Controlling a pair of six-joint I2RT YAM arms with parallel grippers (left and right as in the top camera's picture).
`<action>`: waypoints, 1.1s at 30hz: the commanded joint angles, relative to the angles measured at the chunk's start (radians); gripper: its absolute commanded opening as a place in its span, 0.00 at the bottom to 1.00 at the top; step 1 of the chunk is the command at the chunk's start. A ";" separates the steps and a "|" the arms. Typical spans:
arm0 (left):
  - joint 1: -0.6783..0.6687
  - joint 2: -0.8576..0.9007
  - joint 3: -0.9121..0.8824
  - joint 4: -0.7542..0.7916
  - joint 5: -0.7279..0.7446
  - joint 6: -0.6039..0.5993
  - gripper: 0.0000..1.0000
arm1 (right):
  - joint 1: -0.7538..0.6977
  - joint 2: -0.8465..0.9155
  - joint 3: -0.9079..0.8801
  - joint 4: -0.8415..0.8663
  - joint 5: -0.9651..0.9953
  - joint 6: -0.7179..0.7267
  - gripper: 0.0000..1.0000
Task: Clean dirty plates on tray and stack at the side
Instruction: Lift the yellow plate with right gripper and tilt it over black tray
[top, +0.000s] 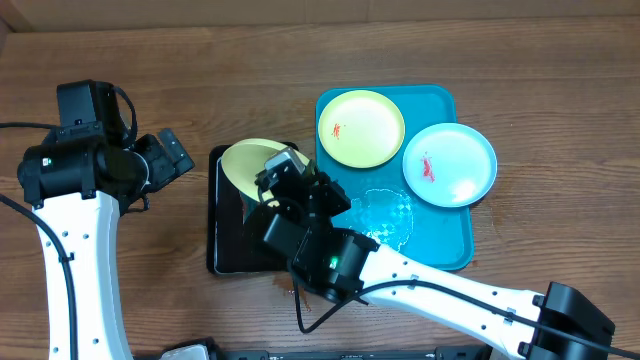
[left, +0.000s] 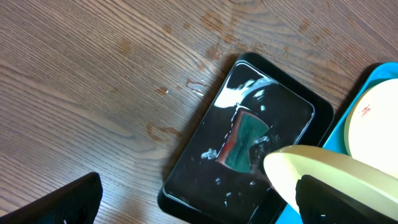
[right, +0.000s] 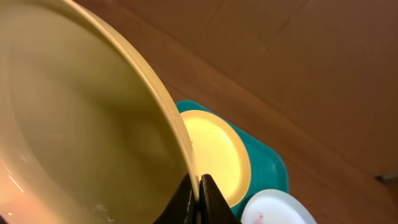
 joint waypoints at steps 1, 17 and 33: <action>0.004 -0.006 0.011 0.002 0.000 0.000 1.00 | 0.019 -0.014 0.019 0.011 0.103 -0.058 0.04; 0.004 -0.006 0.011 0.002 0.000 0.000 1.00 | 0.052 -0.014 0.019 0.070 0.215 -0.162 0.04; 0.004 -0.006 0.011 0.002 0.000 0.000 1.00 | 0.052 -0.014 0.019 0.100 0.251 -0.192 0.04</action>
